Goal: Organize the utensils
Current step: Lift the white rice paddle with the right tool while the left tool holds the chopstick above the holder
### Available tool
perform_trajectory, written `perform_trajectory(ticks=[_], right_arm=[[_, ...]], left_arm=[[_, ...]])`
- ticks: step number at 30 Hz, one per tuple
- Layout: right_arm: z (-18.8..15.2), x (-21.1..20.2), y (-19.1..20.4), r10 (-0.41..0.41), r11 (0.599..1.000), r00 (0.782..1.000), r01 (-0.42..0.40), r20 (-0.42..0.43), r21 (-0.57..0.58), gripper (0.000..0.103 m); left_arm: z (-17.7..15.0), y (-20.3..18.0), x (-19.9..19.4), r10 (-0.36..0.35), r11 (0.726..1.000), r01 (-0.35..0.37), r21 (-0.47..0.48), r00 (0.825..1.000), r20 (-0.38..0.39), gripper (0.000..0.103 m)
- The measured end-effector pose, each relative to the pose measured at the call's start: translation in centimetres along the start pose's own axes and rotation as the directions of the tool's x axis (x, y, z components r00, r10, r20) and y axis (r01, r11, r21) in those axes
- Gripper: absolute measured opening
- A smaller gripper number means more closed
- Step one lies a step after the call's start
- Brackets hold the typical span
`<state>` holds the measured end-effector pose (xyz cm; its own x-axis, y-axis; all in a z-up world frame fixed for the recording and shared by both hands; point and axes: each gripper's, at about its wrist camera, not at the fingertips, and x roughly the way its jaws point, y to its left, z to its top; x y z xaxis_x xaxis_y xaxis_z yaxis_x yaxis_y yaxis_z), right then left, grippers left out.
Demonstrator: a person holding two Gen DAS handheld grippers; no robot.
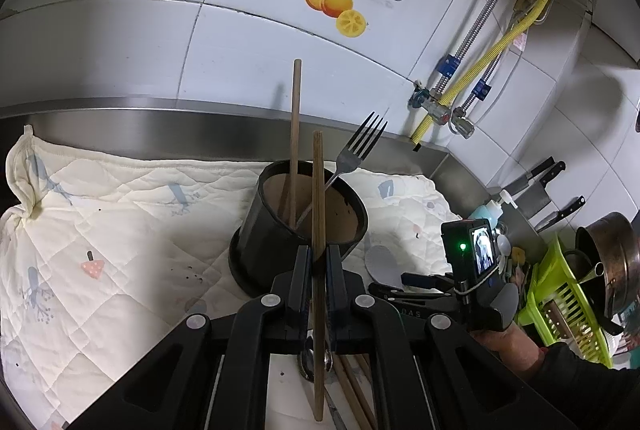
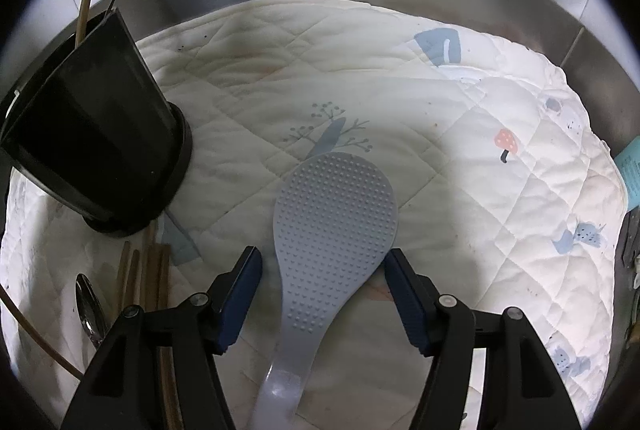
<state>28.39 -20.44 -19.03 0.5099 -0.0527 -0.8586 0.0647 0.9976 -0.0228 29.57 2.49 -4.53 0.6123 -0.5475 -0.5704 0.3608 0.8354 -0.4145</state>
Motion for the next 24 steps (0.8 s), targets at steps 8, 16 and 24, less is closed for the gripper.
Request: perform_trajectory(ticks=[8,16,24], right_arm=[[-0.2,-0.6,0.1,0.015,1.000,1.000,-0.015,0.019,-0.011,0.048],[-0.2,-1.7,0.3,0.045,0.999,0.998,-0.045,0.042,-0.011,0.034],[-1.2,-1.0,-0.3,0.009,1.000,1.000,-0.009,0.026,0.006,0.050]], left_arm=[[0.2,-0.1,-0.2,-0.003,1.000,0.004,-0.009,1.000,0.008,0.007],[0.4,-0.4,-0.8,-0.003,1.000,0.003,-0.004,1.000,0.022,0.007],[0.5,-0.2,-0.8,-0.003,1.000,0.004,-0.010,1.000,0.022,0.007]])
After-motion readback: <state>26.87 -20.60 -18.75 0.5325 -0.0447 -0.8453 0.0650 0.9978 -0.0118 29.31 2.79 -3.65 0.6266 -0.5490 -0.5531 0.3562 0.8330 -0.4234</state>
